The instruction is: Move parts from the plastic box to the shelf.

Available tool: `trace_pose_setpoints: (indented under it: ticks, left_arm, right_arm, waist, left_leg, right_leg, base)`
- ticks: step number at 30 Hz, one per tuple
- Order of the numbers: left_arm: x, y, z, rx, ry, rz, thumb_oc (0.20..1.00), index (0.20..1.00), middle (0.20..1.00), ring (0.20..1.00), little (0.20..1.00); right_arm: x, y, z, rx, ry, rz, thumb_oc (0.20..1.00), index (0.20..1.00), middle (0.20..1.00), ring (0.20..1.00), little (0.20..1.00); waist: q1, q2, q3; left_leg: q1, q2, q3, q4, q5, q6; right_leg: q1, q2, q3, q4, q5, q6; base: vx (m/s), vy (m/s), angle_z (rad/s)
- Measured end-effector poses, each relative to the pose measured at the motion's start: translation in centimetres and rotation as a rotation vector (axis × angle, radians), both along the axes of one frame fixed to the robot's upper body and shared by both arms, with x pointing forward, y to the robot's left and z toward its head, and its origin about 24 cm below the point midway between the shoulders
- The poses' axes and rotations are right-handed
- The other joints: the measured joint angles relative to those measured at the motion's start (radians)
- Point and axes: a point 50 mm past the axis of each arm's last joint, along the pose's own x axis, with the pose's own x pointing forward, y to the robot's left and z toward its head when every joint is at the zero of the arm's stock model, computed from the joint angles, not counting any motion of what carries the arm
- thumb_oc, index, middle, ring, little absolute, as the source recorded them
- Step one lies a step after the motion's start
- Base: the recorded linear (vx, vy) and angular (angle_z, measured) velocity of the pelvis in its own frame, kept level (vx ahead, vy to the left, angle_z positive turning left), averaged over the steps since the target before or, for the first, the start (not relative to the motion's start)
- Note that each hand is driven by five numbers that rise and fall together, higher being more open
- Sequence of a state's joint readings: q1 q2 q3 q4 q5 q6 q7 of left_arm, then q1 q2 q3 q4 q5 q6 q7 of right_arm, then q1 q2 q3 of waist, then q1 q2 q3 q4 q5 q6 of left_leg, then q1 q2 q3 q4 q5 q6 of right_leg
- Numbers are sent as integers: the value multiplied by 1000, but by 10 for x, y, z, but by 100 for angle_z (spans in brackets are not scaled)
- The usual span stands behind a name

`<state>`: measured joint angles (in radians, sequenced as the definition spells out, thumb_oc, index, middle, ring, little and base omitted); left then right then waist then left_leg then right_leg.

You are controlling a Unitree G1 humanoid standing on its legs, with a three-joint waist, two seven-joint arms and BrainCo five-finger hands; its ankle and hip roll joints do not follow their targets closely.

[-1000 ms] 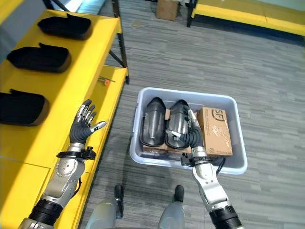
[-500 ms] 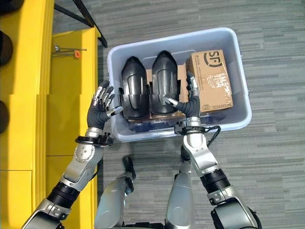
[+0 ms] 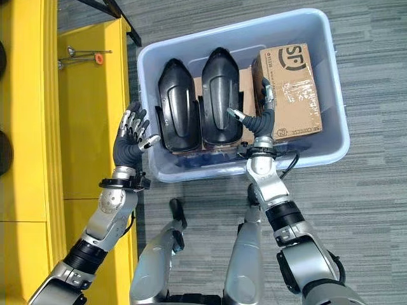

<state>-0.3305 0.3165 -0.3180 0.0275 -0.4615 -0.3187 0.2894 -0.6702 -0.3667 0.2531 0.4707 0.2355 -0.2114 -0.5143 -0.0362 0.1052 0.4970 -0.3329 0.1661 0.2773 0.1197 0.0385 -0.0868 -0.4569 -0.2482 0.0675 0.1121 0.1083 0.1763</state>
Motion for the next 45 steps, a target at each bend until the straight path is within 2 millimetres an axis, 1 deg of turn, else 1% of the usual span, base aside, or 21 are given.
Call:
trace_pose_setpoints:
  ticks: [3,7,9,13,16,21,26,28,29,33,37,41,43,45]
  left_arm:
    - [0,-2,1,1,-4,-7,1000,1000,1000,1000,1000]
    - [1,-5,2,5,-9,-21,1000,1000,1000,1000,1000]
    - [1,-9,3,8,-10,-36,1000,1000,1000,1000,1000]
    - [0,-8,2,-1,-1,-40,1000,1000,1000,1000,1000]
    - [1,-8,2,-3,-3,-41,1000,1000,1000,1000,1000]
    - [1,-11,4,-6,-5,-55,1000,1000,1000,1000,1000]
    - [1,-18,6,4,-14,-83,1000,1000,1000,1000,1000]
    - [1,-18,6,4,-14,-83,1000,1000,1000,1000,1000]
    - [1,-18,6,4,-14,-83,1000,1000,1000,1000,1000]
    - [1,-19,7,4,-16,-87,1000,1000,1000,1000,1000]
    - [2,-20,7,-1,-16,-94,1000,1000,1000,1000,1000]
    - [1,-22,7,2,-14,-101,1000,1000,1000,1000,1000]
    - [0,-27,5,11,-8,-124,1000,1000,1000,1000,1000]
    - [0,-27,5,10,-9,-123,1000,1000,1000,1000,1000]
  right_arm:
    - [5,-4,-7,8,45,-19,1000,1000,1000,1000,1000]
    - [13,-8,-8,31,79,-43,1000,1000,1000,1000,1000]
    - [16,-13,-10,29,99,-65,1000,1000,1000,1000,1000]
    - [21,-21,-18,54,161,-104,1000,1000,1000,1000,1000]
    - [24,-31,-31,83,230,-147,1000,1000,1000,1000,1000]
    - [29,-38,-34,86,283,-166,1000,1000,1000,1000,1000]
    - [30,-43,-33,62,299,-173,1000,1000,1000,1000,1000]
    - [31,-49,-36,58,327,-201,1000,1000,1000,1000,1000]
    - [31,-56,-38,66,354,-230,1000,1000,1000,1000,1000]
    - [30,-65,-43,85,391,-264,1000,1000,1000,1000,1000]
    - [31,-68,-41,84,396,-274,1000,1000,1000,1000,1000]
    - [32,-68,-39,84,394,-277,1000,1000,1000,1000,1000]
    - [33,-79,-34,75,413,-318,1000,1000,1000,1000,1000]
    - [33,-84,-30,71,404,-331,1000,1000,1000,1000,1000]
  waist:
    - [2,0,0]
    - [4,0,0]
    - [15,1,0]
    - [32,1,0]
    - [35,1,0]
    - [39,2,1]
    - [55,10,4]
    - [56,11,5]
    - [56,11,5]
    - [61,13,6]
    - [58,16,6]
    - [83,16,6]
    - [102,17,6]
    - [106,17,6]
  left_leg:
    - [-7,-3,-4,-3,2,0]
    - [-11,-9,-13,-14,12,2]
    - [-18,-10,-16,-14,15,3]
    - [-18,-14,-17,-14,16,3]
    - [-27,-19,-23,-13,18,5]
    - [-36,-24,-24,-13,20,5]
    - [-36,-25,-26,-13,21,5]
    - [-38,-26,-28,-13,21,6]
    - [-40,-28,-32,-14,23,6]
    - [-44,-28,-39,-14,25,8]
    - [-66,-29,-61,-14,33,8]
    - [-70,-32,-65,-14,34,9]
    - [-74,-36,-70,-14,35,9]
    - [-83,-37,-80,-13,38,9]
  right_leg:
    - [-6,-2,-2,0,0,0]
    - [-8,-7,-11,0,0,0]
    - [-11,-9,-15,0,0,0]
    - [-12,-13,-15,1,1,1]
    - [-14,-18,-21,1,1,1]
    - [-22,-19,-21,1,3,3]
    - [-21,-20,-22,1,4,3]
    - [-21,-21,-24,1,4,3]
    - [-21,-23,-27,1,4,3]
    - [-21,-27,-32,1,4,4]
    - [-25,-31,-54,-1,5,5]
    - [-25,-32,-57,-2,6,5]
    - [-25,-34,-63,-3,6,6]
    - [-25,-35,-74,-5,6,6]
  base:
    - [1,-7,2]
    - [-1,-4,8]
    - [-9,6,6]
    - [-3,1,1]
    - [-7,6,6]
    - [-1,2,1]
    - [0,0,0]
    - [1,3,3]
    - [0,2,7]
    - [-2,-5,6]
    - [2,1,13]
    - [3,0,3]
    - [14,-1,7]
    - [8,-6,13]
